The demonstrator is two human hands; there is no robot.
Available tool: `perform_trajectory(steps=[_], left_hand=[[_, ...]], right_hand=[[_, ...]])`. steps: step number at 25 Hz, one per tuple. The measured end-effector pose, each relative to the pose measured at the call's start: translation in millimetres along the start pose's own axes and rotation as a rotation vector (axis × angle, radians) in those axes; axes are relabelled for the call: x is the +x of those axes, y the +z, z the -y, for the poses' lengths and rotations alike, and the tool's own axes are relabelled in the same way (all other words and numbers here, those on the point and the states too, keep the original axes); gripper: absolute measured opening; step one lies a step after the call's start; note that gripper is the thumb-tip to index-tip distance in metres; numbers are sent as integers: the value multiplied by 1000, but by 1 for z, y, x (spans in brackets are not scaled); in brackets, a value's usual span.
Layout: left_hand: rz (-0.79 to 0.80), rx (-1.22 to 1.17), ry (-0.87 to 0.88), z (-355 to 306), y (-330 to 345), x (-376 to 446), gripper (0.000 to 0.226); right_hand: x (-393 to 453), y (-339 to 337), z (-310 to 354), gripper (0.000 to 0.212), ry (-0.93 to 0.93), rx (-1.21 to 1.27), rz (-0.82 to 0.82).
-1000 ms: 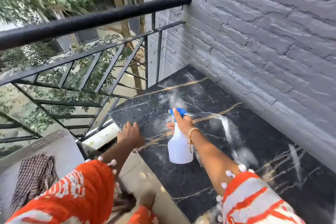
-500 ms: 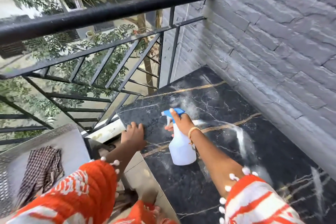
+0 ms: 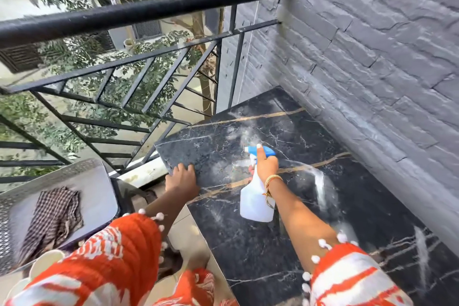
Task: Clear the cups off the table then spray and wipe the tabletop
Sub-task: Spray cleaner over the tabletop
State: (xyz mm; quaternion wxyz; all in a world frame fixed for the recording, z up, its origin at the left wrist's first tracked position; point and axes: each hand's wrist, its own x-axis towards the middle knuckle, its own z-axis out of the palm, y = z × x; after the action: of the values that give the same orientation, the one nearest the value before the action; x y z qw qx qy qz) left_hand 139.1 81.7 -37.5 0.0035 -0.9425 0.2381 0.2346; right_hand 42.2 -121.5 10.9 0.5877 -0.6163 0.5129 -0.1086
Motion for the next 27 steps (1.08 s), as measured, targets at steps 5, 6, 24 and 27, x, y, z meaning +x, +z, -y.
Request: perform_trajectory(steps=[5,6,24,27], left_hand=[[-6,17,69,-11,-5,2,50],[-7,21,83,-15,-6,3,50],[29,23,226,-64,-22,51,56],[109,63,236,-68,-20,56,95]], right_hand=[[-4,-20,13,43,-35,-39,-21],[0,-26,14,42,-51,-64,-31],[50,-45,16,32,24,-57,-12],[51,-46,17,49,90,45,-7]])
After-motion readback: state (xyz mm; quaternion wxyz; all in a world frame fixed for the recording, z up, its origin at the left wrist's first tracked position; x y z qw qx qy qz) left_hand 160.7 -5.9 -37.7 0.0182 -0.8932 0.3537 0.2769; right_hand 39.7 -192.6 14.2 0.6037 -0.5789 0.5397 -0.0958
